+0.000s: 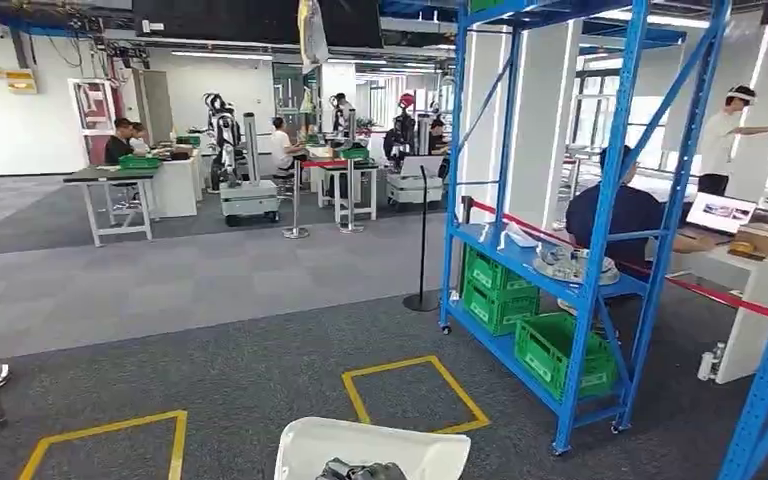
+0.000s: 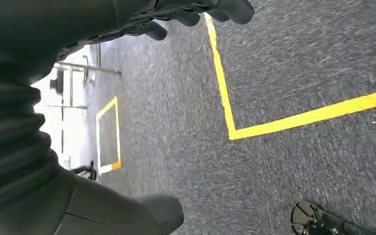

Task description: Take the parts from the cabinet and place them on the table.

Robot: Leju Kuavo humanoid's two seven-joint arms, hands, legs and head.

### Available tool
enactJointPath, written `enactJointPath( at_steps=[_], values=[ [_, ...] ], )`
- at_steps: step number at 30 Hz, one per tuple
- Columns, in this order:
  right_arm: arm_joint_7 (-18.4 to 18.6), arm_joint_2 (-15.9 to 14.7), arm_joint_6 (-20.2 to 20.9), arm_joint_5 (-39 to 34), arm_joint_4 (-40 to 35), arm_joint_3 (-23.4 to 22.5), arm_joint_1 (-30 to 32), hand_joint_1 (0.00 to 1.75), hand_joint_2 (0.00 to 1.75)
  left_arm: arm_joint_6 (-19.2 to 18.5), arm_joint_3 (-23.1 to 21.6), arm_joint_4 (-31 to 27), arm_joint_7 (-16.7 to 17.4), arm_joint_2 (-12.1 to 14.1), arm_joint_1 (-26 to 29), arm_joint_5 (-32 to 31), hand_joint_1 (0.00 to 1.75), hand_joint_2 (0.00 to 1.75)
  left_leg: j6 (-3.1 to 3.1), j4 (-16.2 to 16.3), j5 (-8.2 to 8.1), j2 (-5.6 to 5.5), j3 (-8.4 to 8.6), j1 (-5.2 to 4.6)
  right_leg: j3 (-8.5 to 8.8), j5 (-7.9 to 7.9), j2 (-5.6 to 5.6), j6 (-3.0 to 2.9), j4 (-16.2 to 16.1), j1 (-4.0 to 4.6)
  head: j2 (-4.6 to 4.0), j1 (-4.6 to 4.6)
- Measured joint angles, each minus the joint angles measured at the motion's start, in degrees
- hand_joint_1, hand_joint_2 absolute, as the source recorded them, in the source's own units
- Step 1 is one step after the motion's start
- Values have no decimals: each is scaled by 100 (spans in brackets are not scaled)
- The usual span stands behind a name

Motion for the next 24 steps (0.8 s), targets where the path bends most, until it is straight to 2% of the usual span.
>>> enactJointPath(
  at_steps=[2,3,4,5,6,7,8,9,10,11,12,13,14,15,18,19,20,21,22,23,24],
  values=[
    [7,0,0,15,0,0,-12,175,175,-55,0,2,0,9,28,-2,0,175,-79,-63,51,-127,-17,20,-5,11,-119,-36,-2,28,-2,-27],
    [4,15,-2,15,0,0,-14,175,175,-70,0,2,2,15,37,-4,0,175,-127,-89,73,-201,-67,-7,23,60,-199,-78,-81,-1,-2,-24],
    [9,26,-2,15,2,0,-18,175,175,-81,0,4,7,26,47,-4,0,175,-97,-3,37,44,-65,-4,57,119,-300,-92,-158,-35,0,-35],
    [0,37,-18,15,2,4,-28,175,175,-85,-2,2,18,35,39,-4,0,175,-112,206,-145,435,-177,-48,71,128,-370,-127,-188,-28,-2,-53],
    [2,35,-17,17,4,4,-34,175,175,-85,-2,2,18,48,25,-7,0,175,-140,566,-372,584,-342,-47,66,126,-463,-163,-186,-18,0,-51],
    [9,28,-24,20,18,4,-25,175,175,-87,0,2,29,63,13,-9,0,175,-169,1004,-592,648,-538,-35,59,120,-562,-169,-179,-16,-2,-53],
    [4,28,-31,20,31,4,-5,175,175,-87,0,0,33,70,10,-9,0,175,-199,1362,-740,668,-692,-29,51,114,-665,-175,-175,-15,-2,-57],
    [4,28,-39,20,33,4,17,175,175,-87,0,2,35,74,13,-9,0,175,-226,1550,-774,680,-761,-19,38,111,-756,-172,-165,-18,-2,-55],
    [2,28,-48,22,33,4,33,175,175,-87,-2,2,35,85,21,-9,0,175,-247,1462,-681,699,-687,-3,26,103,-841,-161,-151,-22,0,-59],
    [2,28,-61,22,33,4,38,175,175,-87,0,0,35,96,30,-11,0,175,-264,1128,-498,740,-481,14,14,89,-927,-145,-127,-29,0,-59],
    [0,28,-72,24,33,4,37,175,175,-87,0,0,31,109,35,-15,0,175,-279,592,-273,830,-152,25,6,65,-1012,-121,-92,-39,-2,-59],
    [2,28,-79,26,33,4,38,175,175,-87,0,0,31,111,32,-17,0,175,-287,130,-135,1010,139,26,7,36,-1076,-92,-50,-41,0,-62],
    [2,28,-87,31,33,4,43,175,175,-87,0,0,22,107,16,-20,0,175,-200,93,-236,1178,162,-10,0,15,-1124,-54,-40,-18,-2,-66],
    [0,28,-94,33,31,2,46,175,175,-90,-2,-2,15,105,3,-24,0,175,-142,0,-154,1164,179,12,-5,-31,-1193,-15,26,14,-2,-61],
    [2,31,-120,52,28,0,67,175,175,-92,-2,-2,15,116,16,-42,0,175,-35,29,-149,958,127,-20,35,-27,-1373,60,-2,0,0,-48],
    [2,31,-125,52,20,-11,69,175,175,-92,-2,-2,15,116,13,-50,0,175,19,0,-117,893,147,24,36,-71,-1307,113,28,-26,0,-48],
    [-2,33,-133,57,15,-13,70,175,175,-94,0,-2,20,118,7,-54,0,175,41,-2,-107,841,135,31,-15,-193,-924,159,186,-61,-2,-44],
    [-4,33,-140,59,11,-20,74,175,175,-94,-2,-4,22,125,-7,-63,0,175,67,-2,-93,785,123,34,-166,-410,-683,184,526,-83,0,-40],
    [-2,22,-138,66,13,-35,100,175,175,-94,0,-7,31,129,-28,-66,0,175,85,-1,-86,706,99,29,-422,-673,-556,202,1055,-99,-2,-31],
    [-7,13,-135,68,15,-39,133,175,175,-96,-2,-7,37,127,-33,-66,0,175,95,1,-78,619,79,19,-670,-867,-526,206,1549,-102,-2,-29],
    [-37,9,-135,74,22,-39,154,175,175,-96,-2,-7,52,127,-28,-66,0,175,96,5,-69,541,63,12,-833,-930,-520,201,1852,-101,0,-27]
  ],
)
